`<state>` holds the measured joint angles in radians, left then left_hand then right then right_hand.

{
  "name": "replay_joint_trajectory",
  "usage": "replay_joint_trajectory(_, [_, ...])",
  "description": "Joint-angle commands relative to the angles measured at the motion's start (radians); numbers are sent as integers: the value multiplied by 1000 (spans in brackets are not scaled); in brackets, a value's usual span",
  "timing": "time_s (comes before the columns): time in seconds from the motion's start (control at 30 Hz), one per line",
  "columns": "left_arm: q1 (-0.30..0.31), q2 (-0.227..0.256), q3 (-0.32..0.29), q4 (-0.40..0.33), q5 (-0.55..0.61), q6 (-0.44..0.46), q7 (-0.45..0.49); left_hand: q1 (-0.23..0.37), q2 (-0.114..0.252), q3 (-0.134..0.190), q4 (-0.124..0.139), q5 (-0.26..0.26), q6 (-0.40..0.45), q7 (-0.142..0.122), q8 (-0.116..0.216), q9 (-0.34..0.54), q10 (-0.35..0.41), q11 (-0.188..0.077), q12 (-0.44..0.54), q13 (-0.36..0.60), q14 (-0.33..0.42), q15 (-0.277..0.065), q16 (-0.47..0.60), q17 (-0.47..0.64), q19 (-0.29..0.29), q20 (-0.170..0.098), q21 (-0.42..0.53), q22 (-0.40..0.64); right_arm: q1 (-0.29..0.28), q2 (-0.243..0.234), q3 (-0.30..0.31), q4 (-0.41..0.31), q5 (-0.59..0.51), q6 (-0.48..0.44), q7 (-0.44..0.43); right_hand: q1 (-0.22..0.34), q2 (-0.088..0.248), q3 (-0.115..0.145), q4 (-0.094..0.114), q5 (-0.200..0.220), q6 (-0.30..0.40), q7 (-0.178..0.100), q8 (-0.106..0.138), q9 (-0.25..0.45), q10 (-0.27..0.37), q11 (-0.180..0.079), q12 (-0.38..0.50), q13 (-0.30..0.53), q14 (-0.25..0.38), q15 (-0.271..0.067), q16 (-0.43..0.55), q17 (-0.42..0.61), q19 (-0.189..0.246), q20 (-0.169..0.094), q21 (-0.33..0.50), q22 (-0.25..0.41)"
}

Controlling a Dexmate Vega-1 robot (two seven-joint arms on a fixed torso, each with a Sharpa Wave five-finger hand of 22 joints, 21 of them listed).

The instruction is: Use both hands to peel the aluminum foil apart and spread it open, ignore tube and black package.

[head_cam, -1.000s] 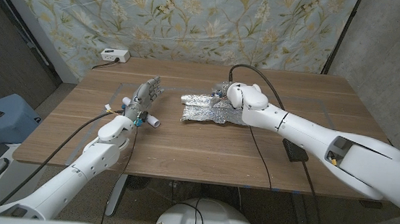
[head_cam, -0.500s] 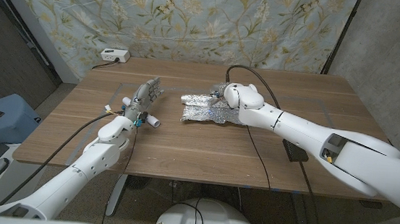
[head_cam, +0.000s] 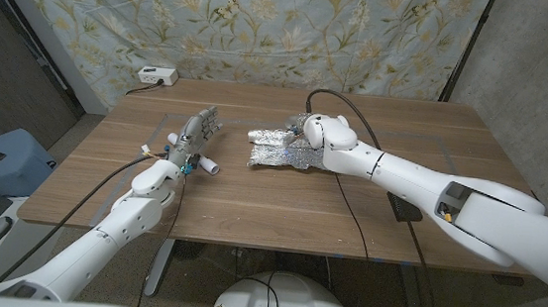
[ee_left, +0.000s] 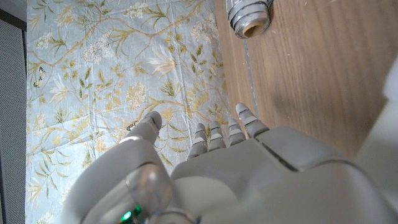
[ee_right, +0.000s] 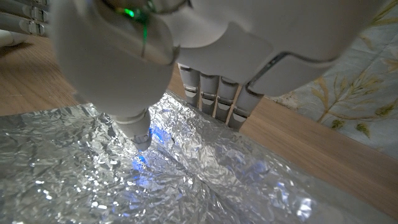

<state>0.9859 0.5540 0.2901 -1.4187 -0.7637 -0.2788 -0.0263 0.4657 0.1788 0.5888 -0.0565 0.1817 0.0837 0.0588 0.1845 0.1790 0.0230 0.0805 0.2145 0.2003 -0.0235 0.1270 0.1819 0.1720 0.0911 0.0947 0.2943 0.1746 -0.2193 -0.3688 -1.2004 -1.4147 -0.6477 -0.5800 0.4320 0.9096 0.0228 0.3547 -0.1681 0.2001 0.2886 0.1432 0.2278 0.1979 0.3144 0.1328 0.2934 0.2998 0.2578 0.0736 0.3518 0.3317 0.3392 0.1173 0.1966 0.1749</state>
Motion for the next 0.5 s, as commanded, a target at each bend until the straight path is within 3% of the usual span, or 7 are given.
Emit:
replay_joint_trajectory(0.03, [16,9,-9,-13,-11,-7,-13,4,11,4,0,10,-4,0,-1,3,-4,6,-2,-1,-2,5,1,3,0,6,-5,4,3,18,-16,5,-7,-21,-12,14,2,5,3,-3,20,3,11,7,19,-4,14,9,22,-10,15,10,12,0,9,1])
replay_joint_trajectory(0.3, [24,12,-15,-19,-15,-4,-5,4,11,4,1,10,-6,1,-2,3,-4,6,-2,-1,-3,5,1,3,0,5,-8,4,6,33,-25,26,-6,-12,-33,30,7,4,3,-5,49,-1,16,11,45,-16,40,27,53,-25,36,29,27,-7,13,2])
replay_joint_trajectory(0.5, [30,13,-17,-20,-18,-5,-7,4,12,4,1,10,-13,-2,-3,3,-7,6,-3,-1,-5,6,1,3,-2,7,-11,4,8,46,-31,63,-2,5,-60,46,11,1,3,-8,73,-20,19,15,71,-34,71,49,82,-50,56,47,38,-13,15,2])
